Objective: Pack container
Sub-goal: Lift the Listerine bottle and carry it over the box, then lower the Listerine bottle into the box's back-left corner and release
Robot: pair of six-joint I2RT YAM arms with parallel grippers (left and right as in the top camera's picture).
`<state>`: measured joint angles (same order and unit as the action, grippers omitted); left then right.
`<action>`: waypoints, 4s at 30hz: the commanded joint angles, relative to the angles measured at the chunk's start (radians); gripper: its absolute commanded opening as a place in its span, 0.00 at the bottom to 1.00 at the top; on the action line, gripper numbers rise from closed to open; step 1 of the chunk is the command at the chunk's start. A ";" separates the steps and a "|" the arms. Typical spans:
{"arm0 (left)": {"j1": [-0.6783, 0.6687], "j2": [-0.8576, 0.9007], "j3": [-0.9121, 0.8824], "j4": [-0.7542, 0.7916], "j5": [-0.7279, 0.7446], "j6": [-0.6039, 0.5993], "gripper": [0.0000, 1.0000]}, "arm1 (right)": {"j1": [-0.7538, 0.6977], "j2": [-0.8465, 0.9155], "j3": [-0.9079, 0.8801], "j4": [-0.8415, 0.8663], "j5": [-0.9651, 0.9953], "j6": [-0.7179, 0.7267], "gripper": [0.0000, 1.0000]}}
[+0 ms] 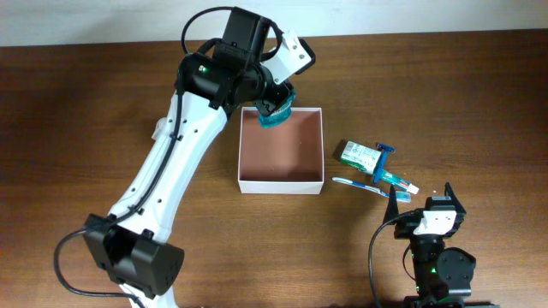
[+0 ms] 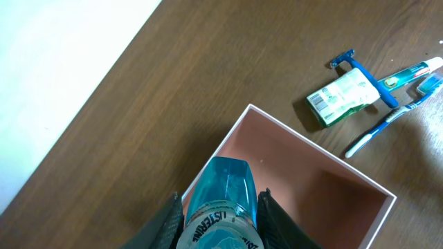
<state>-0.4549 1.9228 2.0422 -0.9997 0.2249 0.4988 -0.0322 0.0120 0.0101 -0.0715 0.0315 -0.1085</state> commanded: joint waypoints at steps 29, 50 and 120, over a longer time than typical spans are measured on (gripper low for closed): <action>0.144 0.151 0.023 0.042 0.200 0.294 0.13 | -0.007 -0.006 -0.005 -0.008 -0.002 0.000 0.98; 0.166 0.223 0.023 0.076 0.262 0.419 0.14 | -0.007 -0.006 -0.005 -0.008 -0.002 0.000 0.99; 0.168 0.053 0.030 -0.425 -0.185 -0.500 0.01 | -0.007 -0.006 -0.005 -0.008 -0.002 0.000 0.99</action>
<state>-0.2901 1.9949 2.1036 -1.4567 0.2062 0.1680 -0.0322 0.0120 0.0101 -0.0715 0.0315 -0.1089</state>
